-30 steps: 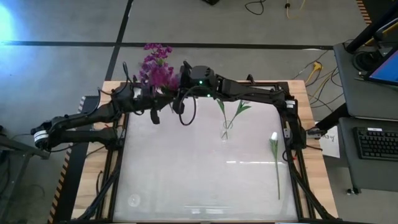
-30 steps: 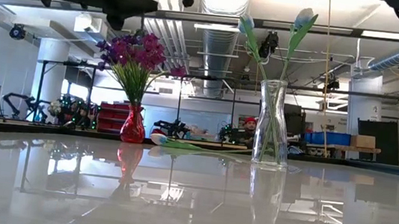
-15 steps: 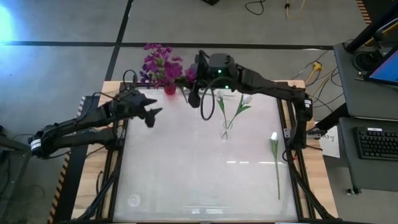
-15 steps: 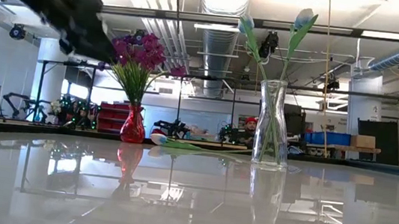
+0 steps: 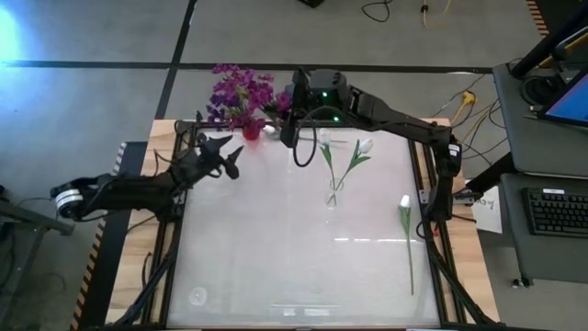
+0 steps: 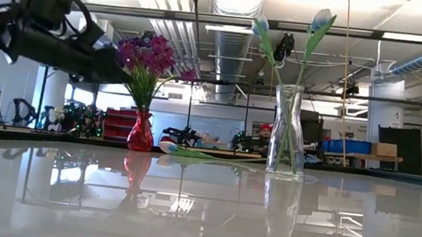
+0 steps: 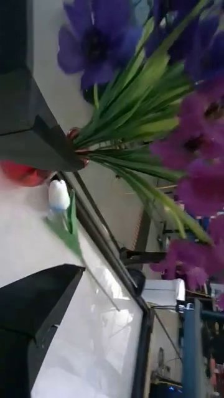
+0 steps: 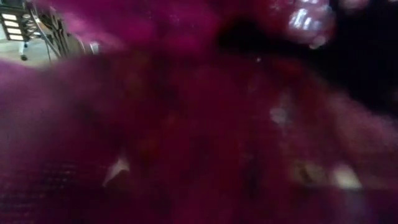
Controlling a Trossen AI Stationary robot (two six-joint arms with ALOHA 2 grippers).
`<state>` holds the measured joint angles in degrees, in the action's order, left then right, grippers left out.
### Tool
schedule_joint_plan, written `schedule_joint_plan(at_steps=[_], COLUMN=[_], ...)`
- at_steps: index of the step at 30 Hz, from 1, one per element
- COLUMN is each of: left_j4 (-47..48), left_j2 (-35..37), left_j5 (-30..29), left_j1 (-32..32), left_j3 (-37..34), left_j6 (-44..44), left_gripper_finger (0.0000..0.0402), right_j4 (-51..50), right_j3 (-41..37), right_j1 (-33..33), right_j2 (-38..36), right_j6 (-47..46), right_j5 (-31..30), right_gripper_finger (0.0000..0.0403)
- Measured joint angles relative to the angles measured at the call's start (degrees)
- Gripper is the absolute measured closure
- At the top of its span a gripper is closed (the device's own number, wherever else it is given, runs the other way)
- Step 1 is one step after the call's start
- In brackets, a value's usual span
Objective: Sort flowers into vase by color
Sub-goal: Put the light purple flower into the red vase
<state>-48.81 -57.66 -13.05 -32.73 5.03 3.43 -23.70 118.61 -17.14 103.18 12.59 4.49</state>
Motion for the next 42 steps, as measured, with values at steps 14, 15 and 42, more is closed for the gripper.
schedule_joint_plan(at_steps=[14, 15, 42], left_j4=[-17.60, -20.66, -41.19], left_j2=[-26.68, -28.31, -51.06], left_j5=[-3.51, -3.49, 3.20], left_j1=[-2.57, -3.14, -10.63], left_j3=[2.79, 2.81, 6.44], left_j6=[-1.52, -1.21, -1.15], left_gripper_finger=[0.0161, 0.0161, 0.0161], right_j4=[0.18, 0.37, 0.06], right_j3=[0.07, 0.07, 0.04], right_j1=[-0.65, -0.85, -1.67], right_j2=[0.00, 0.00, 0.00], right_j6=[1.56, 1.56, 0.99], right_j5=[-0.02, -0.01, -0.09], right_gripper_finger=[0.0380, 0.0380, 0.0381])
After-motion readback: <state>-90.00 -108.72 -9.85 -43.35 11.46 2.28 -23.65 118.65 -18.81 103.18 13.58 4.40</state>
